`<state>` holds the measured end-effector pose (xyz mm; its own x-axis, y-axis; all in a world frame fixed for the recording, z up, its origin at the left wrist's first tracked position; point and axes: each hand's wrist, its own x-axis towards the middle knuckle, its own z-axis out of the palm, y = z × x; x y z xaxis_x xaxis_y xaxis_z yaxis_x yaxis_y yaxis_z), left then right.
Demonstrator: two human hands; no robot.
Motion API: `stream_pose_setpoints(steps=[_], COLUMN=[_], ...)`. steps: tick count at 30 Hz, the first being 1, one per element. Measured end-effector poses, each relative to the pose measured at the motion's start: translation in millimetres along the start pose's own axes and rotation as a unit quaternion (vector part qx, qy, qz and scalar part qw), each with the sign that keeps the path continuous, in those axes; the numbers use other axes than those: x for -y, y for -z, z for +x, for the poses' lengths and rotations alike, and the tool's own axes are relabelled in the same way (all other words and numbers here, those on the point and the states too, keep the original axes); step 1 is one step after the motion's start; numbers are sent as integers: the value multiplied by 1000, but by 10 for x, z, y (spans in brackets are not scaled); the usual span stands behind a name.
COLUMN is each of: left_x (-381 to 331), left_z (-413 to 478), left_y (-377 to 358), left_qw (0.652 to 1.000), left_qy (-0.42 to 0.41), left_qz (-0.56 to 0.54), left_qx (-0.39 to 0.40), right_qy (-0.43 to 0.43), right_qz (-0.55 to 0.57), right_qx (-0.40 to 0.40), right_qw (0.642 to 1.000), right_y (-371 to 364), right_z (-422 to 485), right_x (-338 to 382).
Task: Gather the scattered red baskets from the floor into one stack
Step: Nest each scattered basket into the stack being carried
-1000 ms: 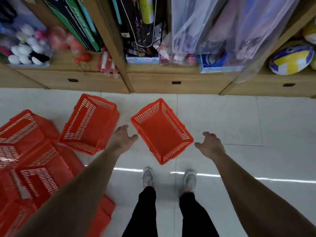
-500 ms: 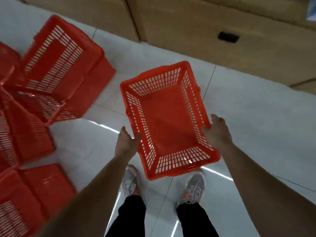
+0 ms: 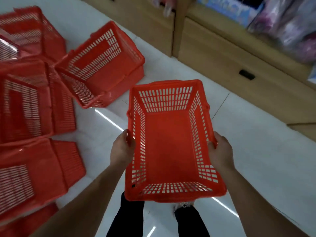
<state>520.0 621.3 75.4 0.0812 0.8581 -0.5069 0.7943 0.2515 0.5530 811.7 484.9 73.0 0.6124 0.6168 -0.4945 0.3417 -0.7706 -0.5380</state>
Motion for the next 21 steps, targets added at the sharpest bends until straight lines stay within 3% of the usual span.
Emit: stream_pose_setpoints(steps=[6,11,16,21], left_x=[-90,-16,477,1216], left_z=[-1549,-3044,-4238,-5280], left_y=[1612,2535,3087,3424], left_qw=[992,952,899,814], left_qy=[36,67,179,257], left_qz=[-45,-127,-184,-229], left_qx=[-111,-270,-356,-468], right_qy=[120,266,360,430], right_qz=[38,16,-3,-40], right_qx=[91,149,188,285], right_qw=[988,952,914,856], right_y=[849,1225,987,214], right_z=[-1185,-2174,-3155,-4251], right_x=[1305,2274,3046,3678])
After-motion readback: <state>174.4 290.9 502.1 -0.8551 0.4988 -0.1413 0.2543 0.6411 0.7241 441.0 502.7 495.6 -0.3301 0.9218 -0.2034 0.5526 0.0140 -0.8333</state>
